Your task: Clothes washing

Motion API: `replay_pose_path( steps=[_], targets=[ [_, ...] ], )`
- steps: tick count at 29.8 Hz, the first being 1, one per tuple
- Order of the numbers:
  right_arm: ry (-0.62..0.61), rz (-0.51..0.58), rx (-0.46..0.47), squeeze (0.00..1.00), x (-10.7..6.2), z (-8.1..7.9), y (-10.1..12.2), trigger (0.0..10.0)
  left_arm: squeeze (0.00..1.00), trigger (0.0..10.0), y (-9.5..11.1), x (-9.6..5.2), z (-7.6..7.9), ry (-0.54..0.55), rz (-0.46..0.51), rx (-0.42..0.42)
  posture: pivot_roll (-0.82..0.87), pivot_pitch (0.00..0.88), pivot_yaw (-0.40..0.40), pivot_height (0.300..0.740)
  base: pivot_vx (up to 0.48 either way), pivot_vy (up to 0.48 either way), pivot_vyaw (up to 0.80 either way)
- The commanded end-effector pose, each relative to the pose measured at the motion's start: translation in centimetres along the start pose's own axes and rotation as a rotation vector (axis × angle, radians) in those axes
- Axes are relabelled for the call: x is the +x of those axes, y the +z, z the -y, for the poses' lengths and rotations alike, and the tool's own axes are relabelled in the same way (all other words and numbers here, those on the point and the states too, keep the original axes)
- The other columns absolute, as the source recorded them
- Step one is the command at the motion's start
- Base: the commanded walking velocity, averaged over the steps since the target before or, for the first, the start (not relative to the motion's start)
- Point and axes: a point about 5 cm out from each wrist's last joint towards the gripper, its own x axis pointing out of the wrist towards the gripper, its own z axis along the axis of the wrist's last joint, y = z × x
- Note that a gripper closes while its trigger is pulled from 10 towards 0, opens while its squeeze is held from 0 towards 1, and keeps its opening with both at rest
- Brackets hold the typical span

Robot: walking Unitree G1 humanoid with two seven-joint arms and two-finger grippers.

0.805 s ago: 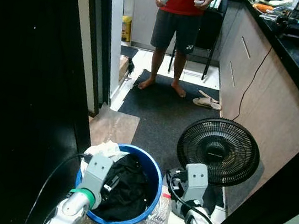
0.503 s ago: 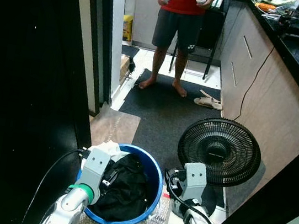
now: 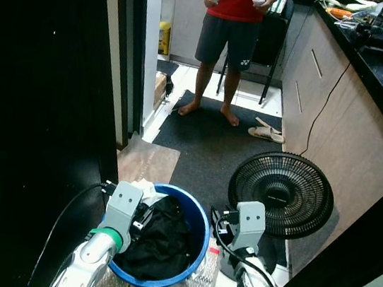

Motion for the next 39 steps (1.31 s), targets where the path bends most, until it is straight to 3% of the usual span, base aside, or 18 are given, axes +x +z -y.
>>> replay_pose_path(
  steps=[1,20,28,34,39],
  targets=[
    [0.005,0.000,-0.001,0.00,0.0,-0.1,0.0,10.0,0.00,10.0,0.0,-0.1,0.0,0.004,-0.006,-0.005,0.01,0.009,0.012,0.655,0.000,0.000,0.00],
    [-0.003,-0.002,0.000,0.00,0.0,0.0,0.1,10.0,0.00,10.0,1.1,0.1,0.0,0.006,0.006,-0.030,0.01,0.010,0.014,0.595,0.000,0.000,0.00],
    [-0.001,0.010,0.003,0.00,0.2,-0.1,0.4,10.0,0.00,10.0,3.7,0.6,-0.5,0.025,0.056,-0.073,0.02,0.013,0.015,0.560,0.000,0.000,0.00],
    [0.004,0.026,0.006,0.00,0.4,-0.2,0.8,10.0,0.00,10.0,5.9,1.0,-1.9,0.078,0.055,-0.060,0.02,0.022,0.014,0.540,0.000,0.000,0.00],
    [0.017,0.048,0.008,0.00,1.0,-0.5,1.6,10.0,0.00,10.0,8.2,1.5,-4.2,0.182,0.040,-0.140,0.03,0.041,0.012,0.520,0.000,0.000,0.00]
  ],
)
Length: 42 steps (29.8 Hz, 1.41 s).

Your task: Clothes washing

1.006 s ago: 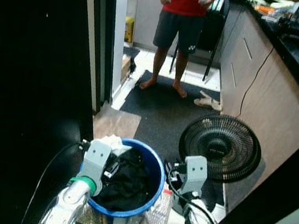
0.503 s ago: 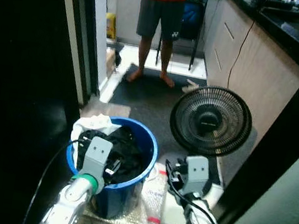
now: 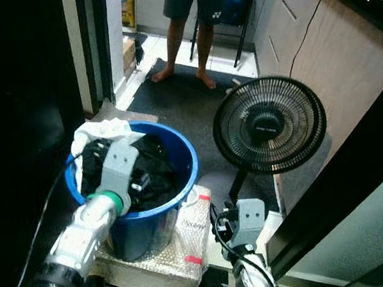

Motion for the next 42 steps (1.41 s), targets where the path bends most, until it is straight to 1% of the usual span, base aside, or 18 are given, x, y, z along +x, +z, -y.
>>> replay_pose_path(
  steps=[1,5,6,8,11,15,16,19,21,22,23,31,32,34,35,36,37,42],
  targets=[
    [0.006,-0.001,0.007,0.00,0.1,-0.1,0.1,10.0,0.00,10.0,0.1,-0.1,-0.4,0.022,-0.014,-0.019,0.03,0.041,0.012,0.520,0.000,0.000,0.00],
    [0.018,0.022,0.010,0.00,0.5,-0.3,0.8,10.0,0.00,10.0,3.2,0.5,-3.2,0.132,-0.010,-0.098,0.04,0.072,0.009,0.511,0.000,0.000,0.00],
    [0.018,0.022,0.010,0.00,0.5,-0.3,0.8,10.0,0.00,10.0,3.2,0.5,-3.2,0.132,-0.010,-0.098,0.04,0.072,0.009,0.511,0.000,0.000,0.00],
    [0.023,0.028,0.012,0.00,0.7,-0.4,1.0,10.0,0.00,10.0,4.3,0.5,-5.0,0.173,-0.044,-0.147,0.05,0.088,0.009,0.511,0.000,0.000,0.00],
    [0.025,0.026,0.013,0.00,0.7,-0.4,1.0,10.0,0.00,10.0,4.2,0.5,-5.5,0.180,-0.080,-0.177,0.06,0.101,0.006,0.511,0.000,0.000,0.00],
    [0.043,0.008,0.009,0.00,0.6,-0.6,0.7,10.0,0.00,10.0,-0.8,-0.2,-6.2,0.158,-0.321,-0.283,0.07,0.138,0.001,0.511,0.000,0.000,0.00],
    [0.043,0.008,0.009,0.00,0.6,-0.6,0.7,10.0,0.00,10.0,-0.8,-0.2,-6.2,0.158,-0.321,-0.283,0.07,0.138,0.001,0.511,0.000,0.000,0.00],
    [0.050,-0.002,0.005,0.00,0.3,-0.6,0.4,10.0,0.00,10.0,-4.1,-1.9,-5.7,0.113,-0.441,-0.219,0.07,0.156,-0.005,0.511,0.000,0.000,0.00],
    [0.051,-0.002,0.005,0.00,0.2,-0.6,0.4,10.0,0.00,10.0,-4.3,-2.1,-5.6,0.109,-0.453,-0.211,0.07,0.156,-0.005,0.511,0.000,0.000,0.00],
    [0.052,-0.006,0.004,0.00,0.1,-0.6,0.3,10.0,0.09,10.0,-4.7,-2.4,-5.4,0.105,-0.469,-0.203,0.07,0.160,-0.008,0.511,0.000,0.000,0.00],
    [0.053,-0.009,0.003,0.00,0.1,-0.5,0.2,10.0,1.00,10.0,-5.2,-2.7,-5.0,0.098,-0.485,-0.193,0.07,0.162,-0.008,0.511,0.000,0.000,0.00],
    [0.053,-0.012,0.001,0.00,0.1,-0.4,0.2,10.0,1.00,10.0,-5.9,-3.7,-3.5,0.034,-0.528,-0.207,0.07,0.163,-0.009,0.511,0.000,0.000,0.00],
    [0.052,-0.011,0.001,0.00,0.1,-0.4,0.3,10.0,0.00,10.0,-5.9,-3.7,-3.3,0.017,-0.527,-0.216,0.07,0.163,-0.009,0.511,0.000,0.000,0.00],
    [0.051,-0.009,0.001,0.00,0.1,-0.4,0.3,10.0,0.00,10.0,-5.7,-3.9,-2.9,-0.016,-0.521,-0.210,0.07,0.163,-0.010,0.511,0.000,0.000,0.00],
    [0.048,-0.009,0.000,0.00,0.1,-0.3,0.3,10.0,0.00,4.2,-5.6,-4.1,-2.4,-0.060,-0.515,-0.200,0.07,0.163,-0.009,0.511,0.000,0.000,0.00],
    [0.048,-0.009,0.000,0.00,0.1,-0.3,0.3,10.0,0.00,4.2,-5.6,-4.1,-2.4,-0.060,-0.515,-0.200,0.07,0.163,-0.009,0.511,0.000,0.000,0.00],
    [0.046,-0.009,0.000,0.00,0.1,-0.2,0.3,10.0,0.00,0.0,-5.5,-4.3,-2.0,-0.093,-0.512,-0.185,0.07,0.163,-0.009,0.511,0.000,0.000,0.00],
    [0.037,-0.008,-0.001,0.00,0.0,0.0,0.4,10.0,0.00,0.0,-5.6,-5.0,-1.2,-0.140,-0.506,-0.147,0.07,0.160,-0.007,0.511,0.000,0.000,0.00]
  ],
)
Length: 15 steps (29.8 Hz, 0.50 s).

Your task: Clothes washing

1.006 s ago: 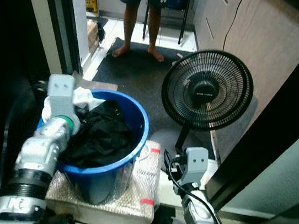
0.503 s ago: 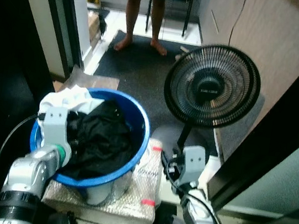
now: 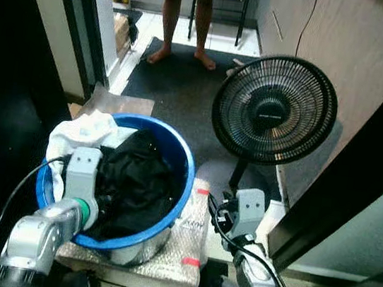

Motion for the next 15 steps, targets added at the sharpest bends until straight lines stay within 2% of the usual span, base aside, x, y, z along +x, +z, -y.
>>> replay_pose_path(
  steps=[1,12,15],
  targets=[
    [-0.012,-0.019,0.014,0.00,-0.4,0.1,-0.5,10.0,0.00,0.0,-3.0,0.4,0.6,-0.034,-0.124,-0.022,0.07,0.160,-0.007,0.511,0.000,0.000,0.00],
    [-0.030,-0.017,0.015,0.00,-0.5,0.5,-0.5,10.0,0.00,0.0,-3.0,-0.1,1.8,-0.074,-0.080,0.007,0.06,0.155,-0.005,0.511,0.000,0.000,0.00],
    [-0.035,-0.017,0.016,0.00,-0.5,0.6,-0.4,10.0,0.00,0.0,-2.4,-0.5,2.3,-0.110,-0.034,0.005,0.06,0.155,-0.005,0.511,0.000,0.000,0.00]
  ],
)
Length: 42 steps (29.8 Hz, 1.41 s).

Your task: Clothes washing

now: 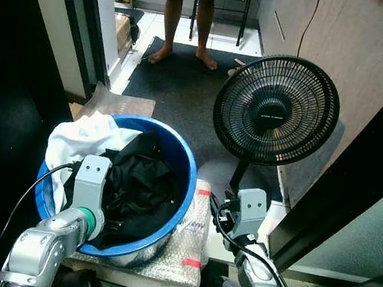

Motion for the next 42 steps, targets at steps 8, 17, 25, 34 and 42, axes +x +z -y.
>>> replay_pose_path(
  steps=[8,17,25,34,42],
  targets=[
    [-0.020,-0.006,0.021,0.00,-0.1,0.2,-0.1,10.0,0.00,0.0,2.6,-1.3,2.4,-0.114,0.296,0.112,0.06,0.150,-0.007,0.511,0.000,0.000,0.00],
    [0.006,0.143,0.020,0.00,1.3,-0.4,3.5,10.0,0.00,10.0,11.6,-5.6,6.4,-0.181,0.763,0.326,0.07,0.133,-0.009,0.511,0.000,0.000,0.00],
    [0.043,0.467,0.056,0.00,3.1,-2.0,12.5,10.0,0.00,10.0,20.3,-10.2,7.9,-0.166,1.086,0.299,0.08,0.082,0.000,0.511,0.000,0.000,0.00],
    [0.032,0.562,0.059,0.00,2.1,-1.8,15.0,10.0,0.00,10.0,17.9,-10.2,8.2,-0.241,1.009,0.247,0.08,0.056,0.007,0.511,0.000,0.000,0.00],
    [-0.018,0.549,0.075,0.00,1.3,-0.5,15.0,10.0,0.00,10.0,16.1,-8.9,6.1,-0.175,0.911,0.110,0.08,0.031,-0.009,0.511,0.000,0.000,0.00]
  ],
)
